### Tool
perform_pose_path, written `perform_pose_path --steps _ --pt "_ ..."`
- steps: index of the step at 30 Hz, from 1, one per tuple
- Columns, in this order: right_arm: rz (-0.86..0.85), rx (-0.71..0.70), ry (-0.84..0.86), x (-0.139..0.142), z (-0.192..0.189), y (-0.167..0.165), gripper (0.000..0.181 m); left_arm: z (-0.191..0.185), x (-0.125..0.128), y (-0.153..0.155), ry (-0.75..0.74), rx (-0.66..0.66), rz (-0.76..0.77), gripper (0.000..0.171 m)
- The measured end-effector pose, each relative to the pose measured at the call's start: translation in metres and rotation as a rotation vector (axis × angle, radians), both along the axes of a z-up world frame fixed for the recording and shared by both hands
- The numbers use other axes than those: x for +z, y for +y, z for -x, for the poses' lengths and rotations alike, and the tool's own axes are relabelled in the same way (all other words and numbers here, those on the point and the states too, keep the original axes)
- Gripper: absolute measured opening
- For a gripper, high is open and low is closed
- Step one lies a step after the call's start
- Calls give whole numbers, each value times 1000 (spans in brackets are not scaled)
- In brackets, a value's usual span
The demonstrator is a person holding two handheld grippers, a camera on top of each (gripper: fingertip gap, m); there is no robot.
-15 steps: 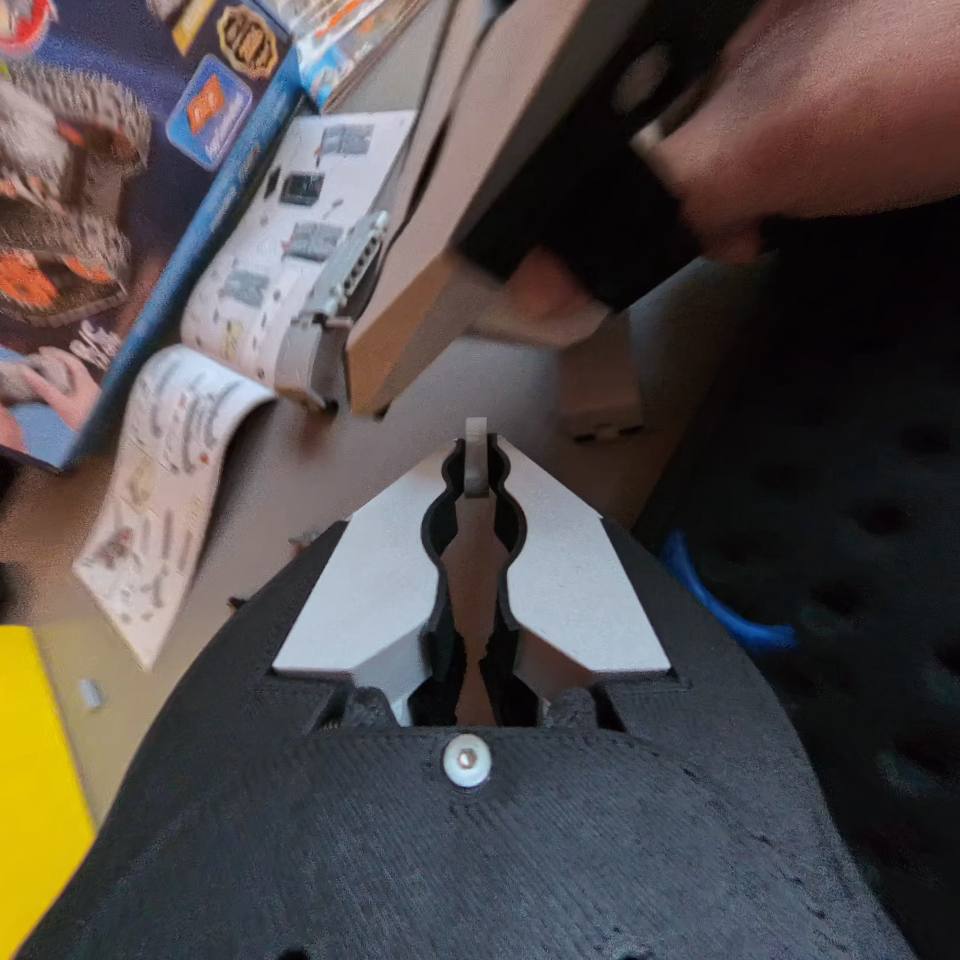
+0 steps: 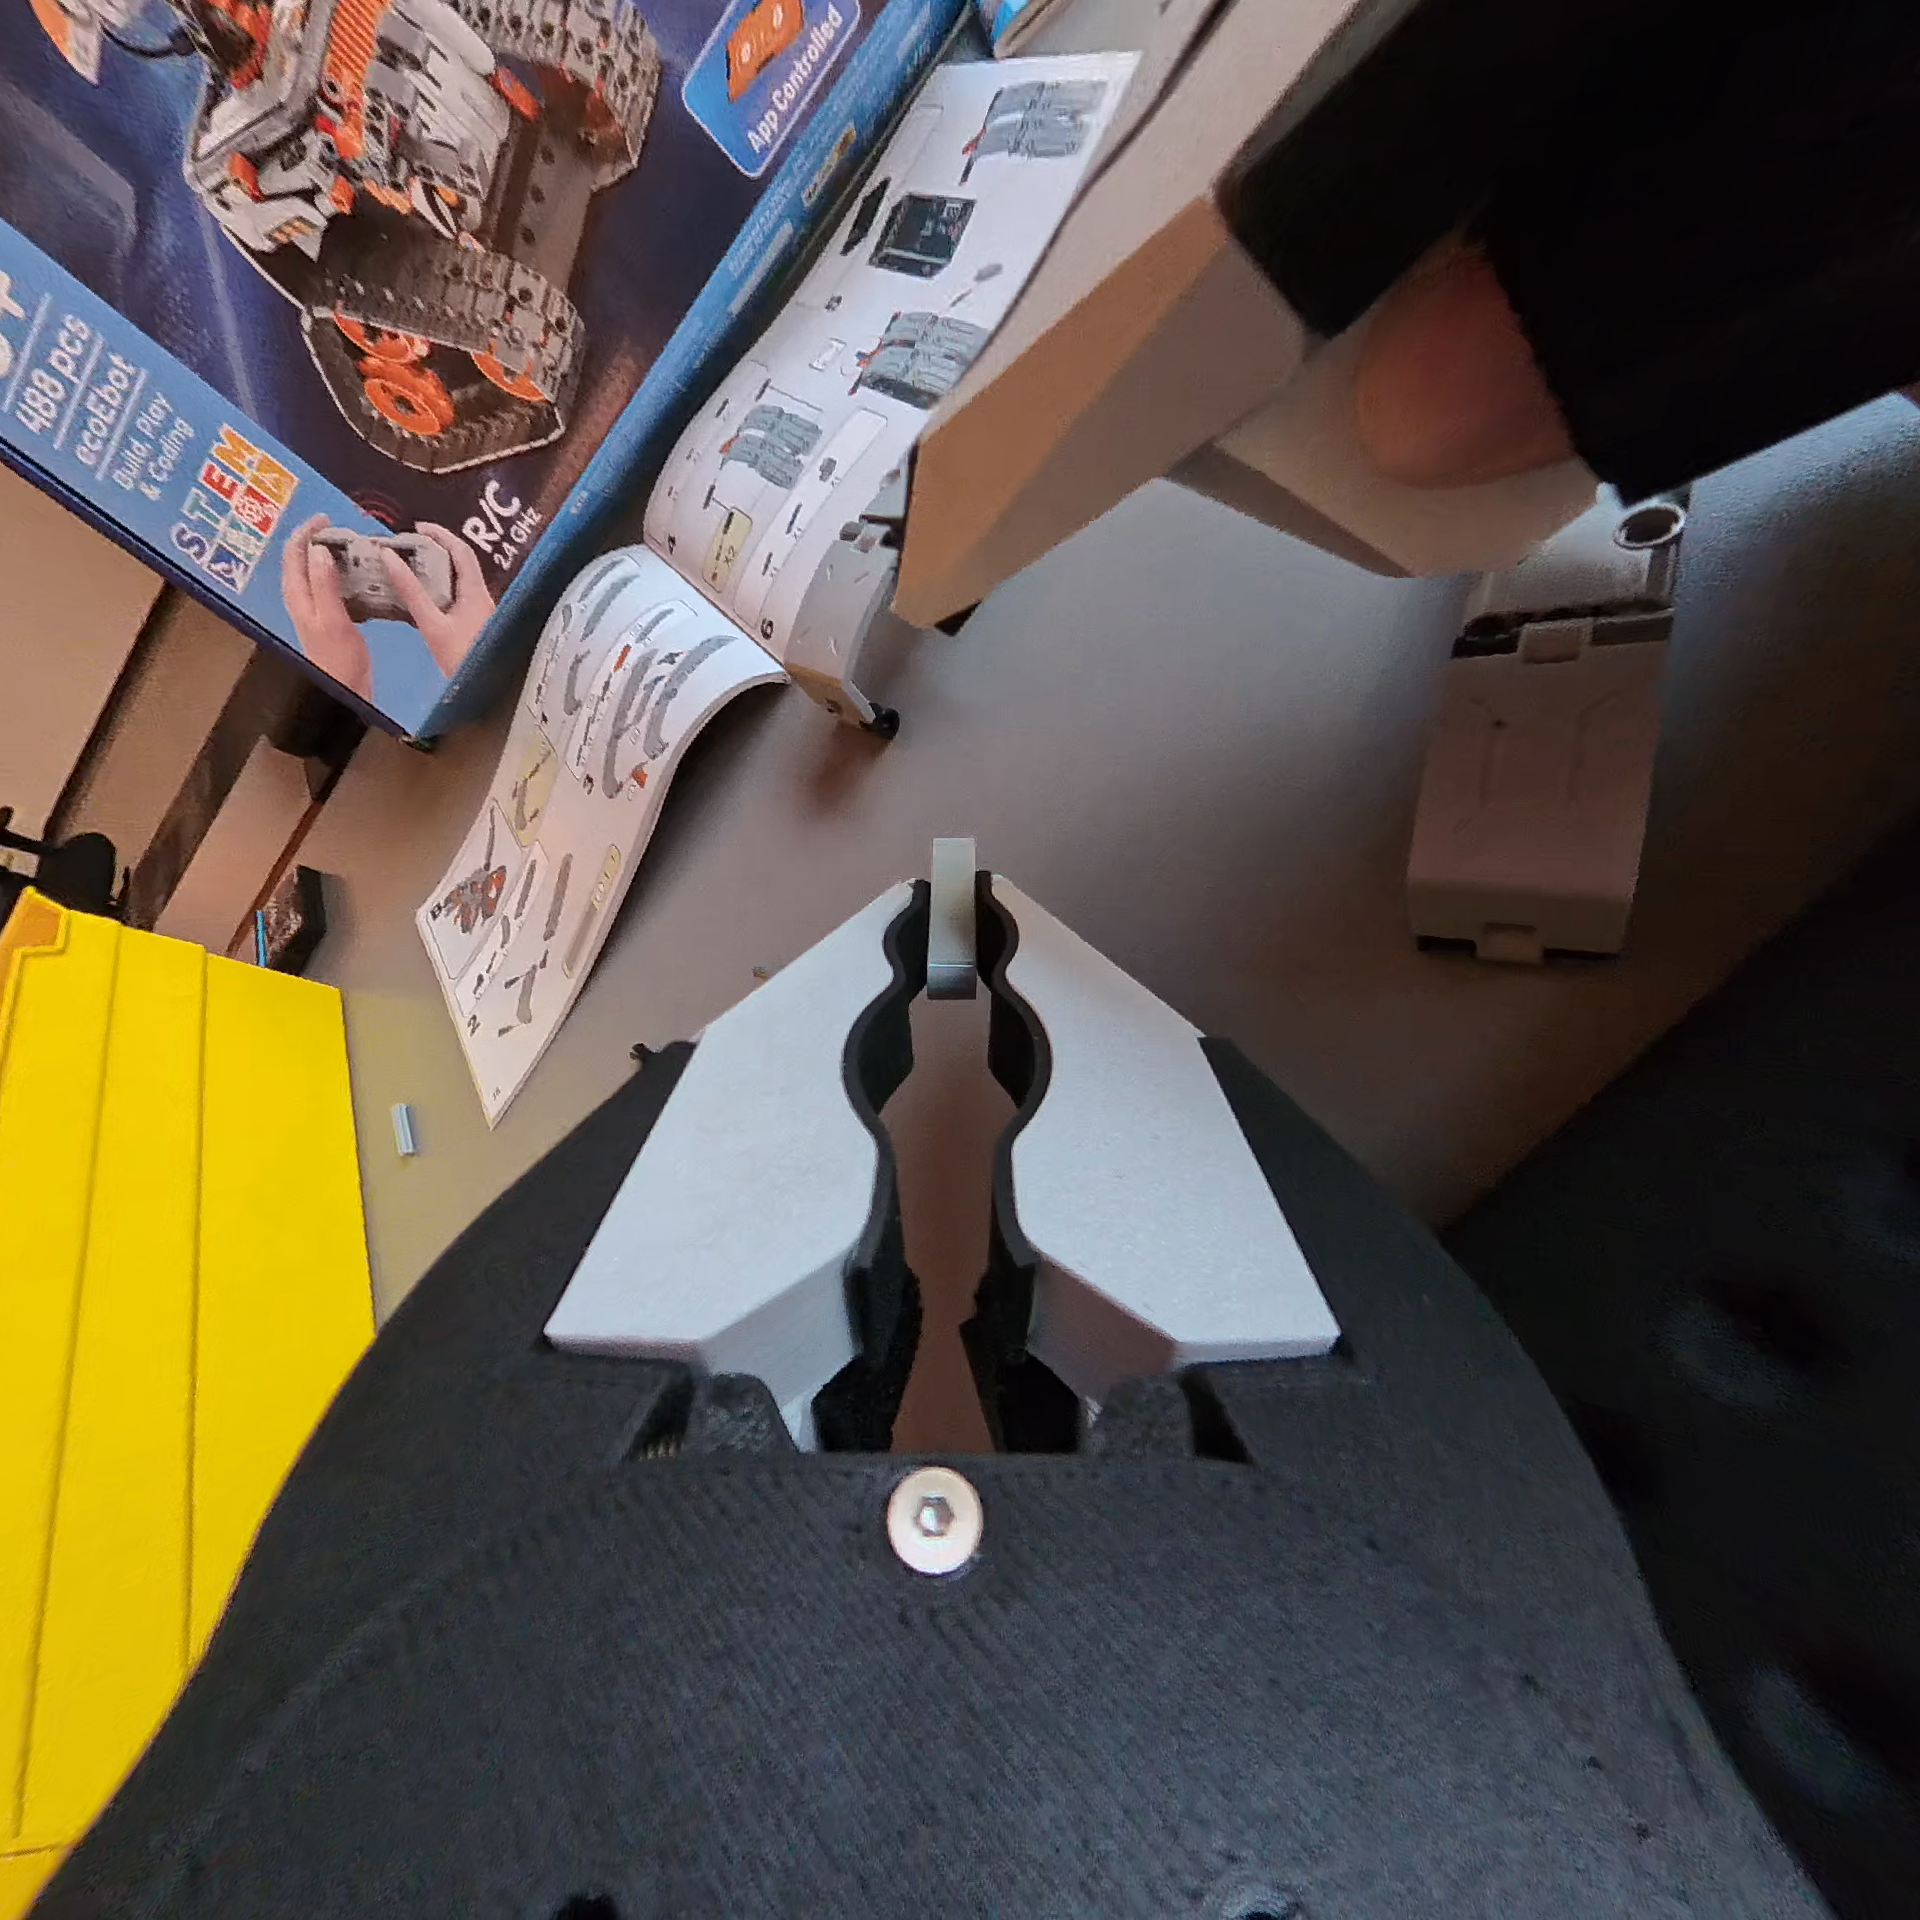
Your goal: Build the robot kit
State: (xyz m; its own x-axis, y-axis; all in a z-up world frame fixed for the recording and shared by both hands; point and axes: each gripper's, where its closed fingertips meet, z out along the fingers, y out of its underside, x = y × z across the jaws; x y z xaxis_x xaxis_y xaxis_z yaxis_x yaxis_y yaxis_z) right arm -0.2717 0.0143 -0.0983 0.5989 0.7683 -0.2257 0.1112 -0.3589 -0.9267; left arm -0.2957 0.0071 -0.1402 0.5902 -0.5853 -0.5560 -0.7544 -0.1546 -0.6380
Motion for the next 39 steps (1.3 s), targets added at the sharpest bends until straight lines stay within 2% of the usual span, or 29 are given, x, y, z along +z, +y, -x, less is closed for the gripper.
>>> perform_pose_path --steps 7,11,13,15,17,21,23,25,28,31,39 --pt "-42 7 78 17 -6 0 0 4 2 1 14 16 -28 6" --pt "-187 -13 204 55 -31 -7 0 12 12 5 -63 60 -45 6" --pt "-288 46 265 77 -39 -24 0 14 18 6 -108 69 -55 6" --pt "-359 175 349 100 -40 -55 0 15 20 6 -124 72 -62 6" --pt "-355 414 381 111 -26 -99 0 15 20 7 -115 75 -67 6" --pt "-136 1009 291 104 6 -202 5 14 17 7 -74 77 -75 6" --pt "-77 1219 184 94 13 -241 5 14 16 7 -59 73 -76 6" --pt "-47 1365 60 83 20 -266 4 13 15 6 -39 64 -83 6" --pt "-21 1507 -141 64 32 -292 3 11 12 6 -3 56 -94 6" --pt "-27 1580 -303 45 40 -304 5 10 11 5 10 48 -96 6" --pt "-5 1641 -355 41 49 -319 10 8 10 3 49 34 -115 6"
